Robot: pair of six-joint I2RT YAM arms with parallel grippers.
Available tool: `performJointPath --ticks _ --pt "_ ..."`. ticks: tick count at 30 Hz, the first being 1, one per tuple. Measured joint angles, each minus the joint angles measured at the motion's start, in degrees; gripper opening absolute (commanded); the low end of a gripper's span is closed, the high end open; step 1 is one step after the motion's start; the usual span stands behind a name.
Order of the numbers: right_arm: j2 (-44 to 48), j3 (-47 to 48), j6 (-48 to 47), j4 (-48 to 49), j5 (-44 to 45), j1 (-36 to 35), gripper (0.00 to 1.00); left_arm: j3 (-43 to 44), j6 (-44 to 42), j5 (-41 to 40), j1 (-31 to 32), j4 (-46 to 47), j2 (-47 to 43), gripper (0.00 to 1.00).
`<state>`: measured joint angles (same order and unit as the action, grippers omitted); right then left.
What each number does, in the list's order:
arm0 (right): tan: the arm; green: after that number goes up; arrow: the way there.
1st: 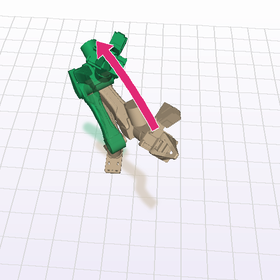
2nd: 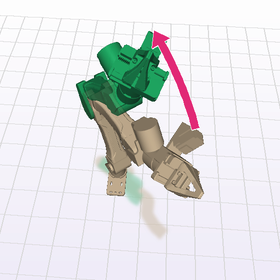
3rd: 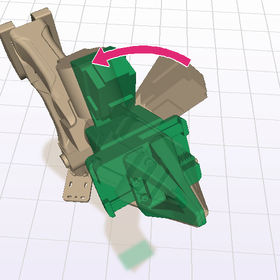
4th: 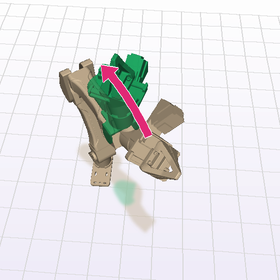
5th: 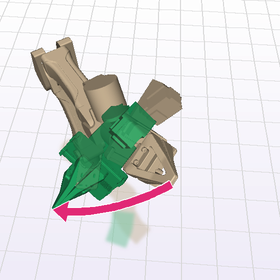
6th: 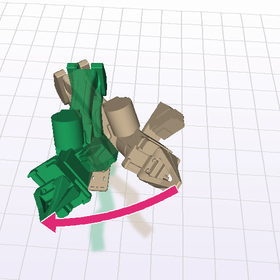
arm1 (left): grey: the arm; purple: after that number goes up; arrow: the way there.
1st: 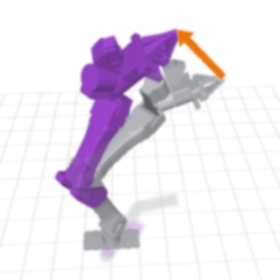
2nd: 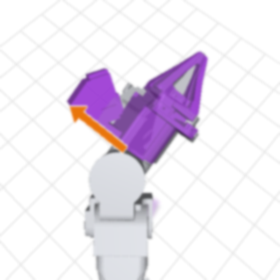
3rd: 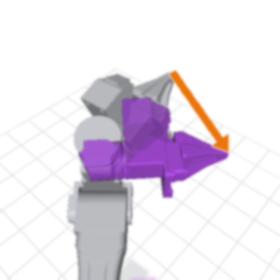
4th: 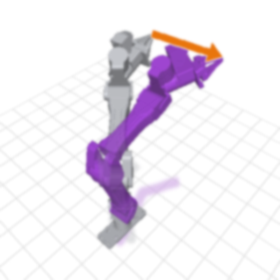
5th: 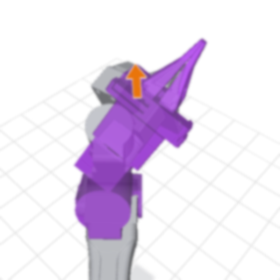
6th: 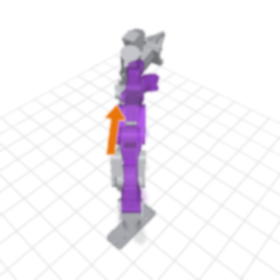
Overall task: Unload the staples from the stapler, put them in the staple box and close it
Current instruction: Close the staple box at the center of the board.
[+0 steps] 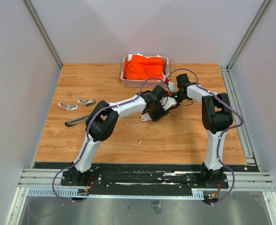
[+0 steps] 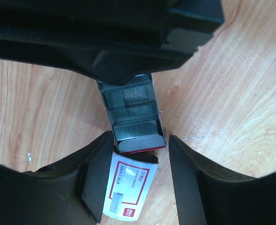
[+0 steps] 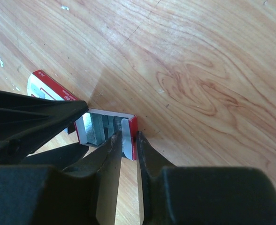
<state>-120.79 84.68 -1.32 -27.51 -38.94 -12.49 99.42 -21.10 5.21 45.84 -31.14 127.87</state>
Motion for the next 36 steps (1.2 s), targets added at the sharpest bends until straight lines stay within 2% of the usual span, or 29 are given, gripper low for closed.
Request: performJointPath --ticks 15,28,36 --pt "-0.1 -0.1 -2.6 -2.7 -0.8 -0.2 0.20 -0.2 0.2 -0.2 0.0 0.2 -0.1 0.55" --pt "-0.2 -0.2 -3.3 -2.8 0.0 -0.8 0.03 -1.1 0.2 -0.3 0.0 1.1 -0.6 0.57" --pt "1.0 -0.2 -5.1 -3.7 1.6 -0.8 0.01 -1.6 0.2 -1.7 -0.2 1.7 -1.2 0.65"
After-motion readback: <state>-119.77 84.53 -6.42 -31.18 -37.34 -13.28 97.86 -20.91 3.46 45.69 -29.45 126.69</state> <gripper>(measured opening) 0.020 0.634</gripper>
